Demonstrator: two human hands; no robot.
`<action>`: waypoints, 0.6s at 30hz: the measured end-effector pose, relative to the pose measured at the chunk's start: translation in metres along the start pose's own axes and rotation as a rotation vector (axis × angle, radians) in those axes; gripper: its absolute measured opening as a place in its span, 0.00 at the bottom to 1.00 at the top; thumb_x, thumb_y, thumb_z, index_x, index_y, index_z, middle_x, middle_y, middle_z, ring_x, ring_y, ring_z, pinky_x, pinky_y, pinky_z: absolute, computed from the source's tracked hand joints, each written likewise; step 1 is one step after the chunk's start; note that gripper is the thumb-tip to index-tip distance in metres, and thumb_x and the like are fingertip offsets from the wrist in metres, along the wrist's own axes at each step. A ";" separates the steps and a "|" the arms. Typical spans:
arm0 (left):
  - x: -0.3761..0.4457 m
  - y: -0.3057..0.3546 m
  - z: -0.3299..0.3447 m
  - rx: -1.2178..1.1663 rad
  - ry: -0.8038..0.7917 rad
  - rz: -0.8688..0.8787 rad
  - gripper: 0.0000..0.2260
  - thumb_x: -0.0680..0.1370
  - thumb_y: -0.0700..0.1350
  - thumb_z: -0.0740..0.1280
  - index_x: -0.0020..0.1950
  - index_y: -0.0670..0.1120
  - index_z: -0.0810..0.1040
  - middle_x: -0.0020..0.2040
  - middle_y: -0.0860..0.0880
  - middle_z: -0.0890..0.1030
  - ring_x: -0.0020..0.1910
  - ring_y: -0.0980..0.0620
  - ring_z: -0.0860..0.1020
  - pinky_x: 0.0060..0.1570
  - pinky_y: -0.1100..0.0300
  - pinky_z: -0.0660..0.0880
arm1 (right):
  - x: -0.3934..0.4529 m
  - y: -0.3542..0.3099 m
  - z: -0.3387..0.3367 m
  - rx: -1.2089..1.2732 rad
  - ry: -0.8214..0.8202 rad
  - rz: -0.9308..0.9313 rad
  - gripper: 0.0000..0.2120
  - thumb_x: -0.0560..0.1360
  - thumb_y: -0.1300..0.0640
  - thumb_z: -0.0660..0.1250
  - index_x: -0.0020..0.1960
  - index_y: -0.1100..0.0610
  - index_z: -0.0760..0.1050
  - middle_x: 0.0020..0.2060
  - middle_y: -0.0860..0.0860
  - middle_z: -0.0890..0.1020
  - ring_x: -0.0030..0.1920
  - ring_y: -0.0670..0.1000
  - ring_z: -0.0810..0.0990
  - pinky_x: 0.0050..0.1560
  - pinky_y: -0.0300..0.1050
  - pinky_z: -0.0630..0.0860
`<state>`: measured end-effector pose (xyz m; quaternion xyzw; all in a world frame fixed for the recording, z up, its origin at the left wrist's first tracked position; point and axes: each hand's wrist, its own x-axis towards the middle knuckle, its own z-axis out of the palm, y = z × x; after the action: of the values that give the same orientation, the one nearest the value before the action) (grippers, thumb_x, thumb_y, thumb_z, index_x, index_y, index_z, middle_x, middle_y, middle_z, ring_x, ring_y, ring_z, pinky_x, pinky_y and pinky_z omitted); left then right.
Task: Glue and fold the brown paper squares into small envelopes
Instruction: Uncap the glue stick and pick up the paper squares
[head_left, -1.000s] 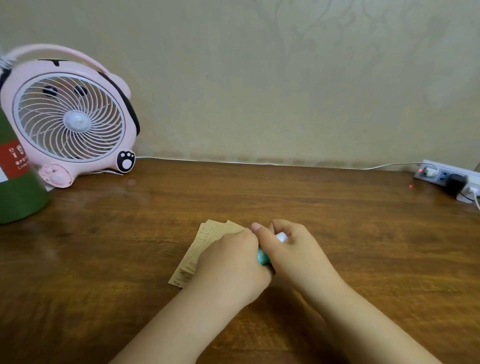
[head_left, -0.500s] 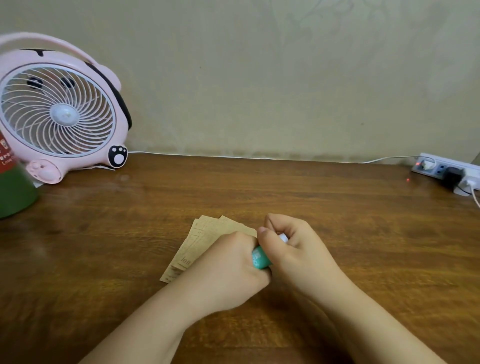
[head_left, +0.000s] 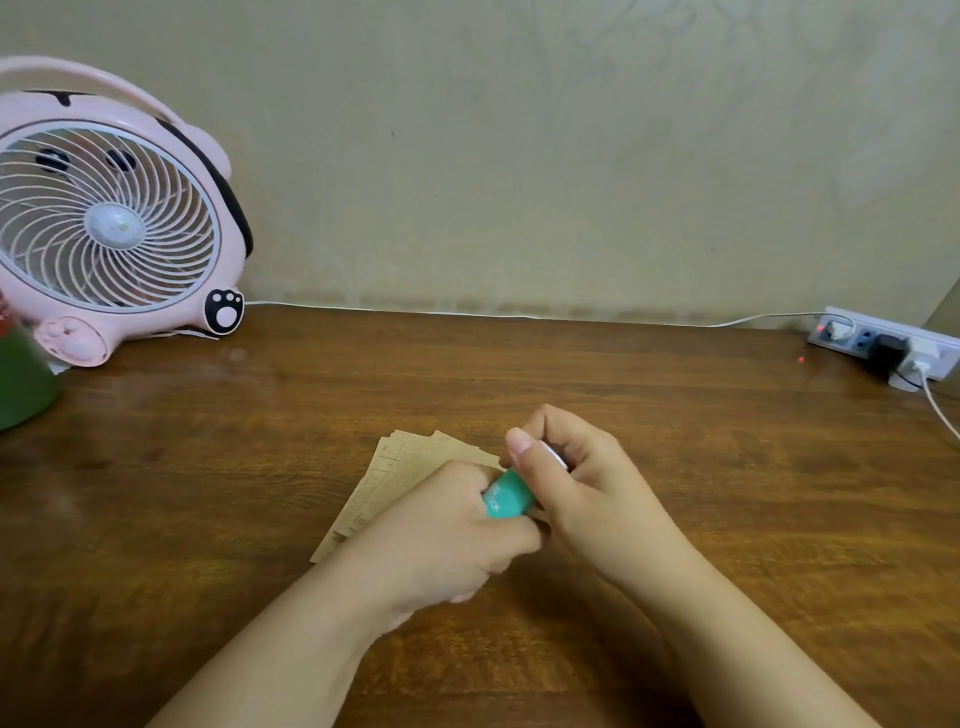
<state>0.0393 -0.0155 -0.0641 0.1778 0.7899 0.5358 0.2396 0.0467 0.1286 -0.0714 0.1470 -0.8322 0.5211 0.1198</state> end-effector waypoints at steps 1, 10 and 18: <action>0.001 -0.003 0.000 0.101 0.089 0.039 0.04 0.73 0.44 0.66 0.39 0.47 0.74 0.24 0.53 0.70 0.22 0.54 0.66 0.26 0.59 0.63 | 0.001 0.001 -0.003 0.001 -0.051 0.070 0.17 0.72 0.38 0.61 0.39 0.52 0.72 0.32 0.49 0.76 0.32 0.50 0.73 0.35 0.48 0.73; 0.003 -0.007 0.014 0.692 0.438 0.181 0.08 0.74 0.53 0.63 0.52 0.56 0.69 0.42 0.56 0.76 0.40 0.56 0.75 0.37 0.59 0.73 | -0.001 0.003 0.010 -0.219 0.090 0.254 0.19 0.74 0.43 0.61 0.38 0.59 0.70 0.28 0.47 0.73 0.28 0.45 0.70 0.30 0.43 0.68; 0.007 -0.010 0.022 0.877 0.539 0.009 0.08 0.77 0.52 0.61 0.52 0.52 0.68 0.42 0.53 0.75 0.43 0.48 0.76 0.38 0.57 0.69 | -0.011 -0.003 0.021 -0.362 0.196 0.133 0.18 0.77 0.41 0.54 0.36 0.53 0.67 0.26 0.48 0.73 0.27 0.47 0.72 0.30 0.48 0.72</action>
<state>0.0458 0.0016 -0.0816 0.1204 0.9732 0.1822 -0.0721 0.0572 0.1092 -0.0816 0.0164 -0.9044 0.3818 0.1898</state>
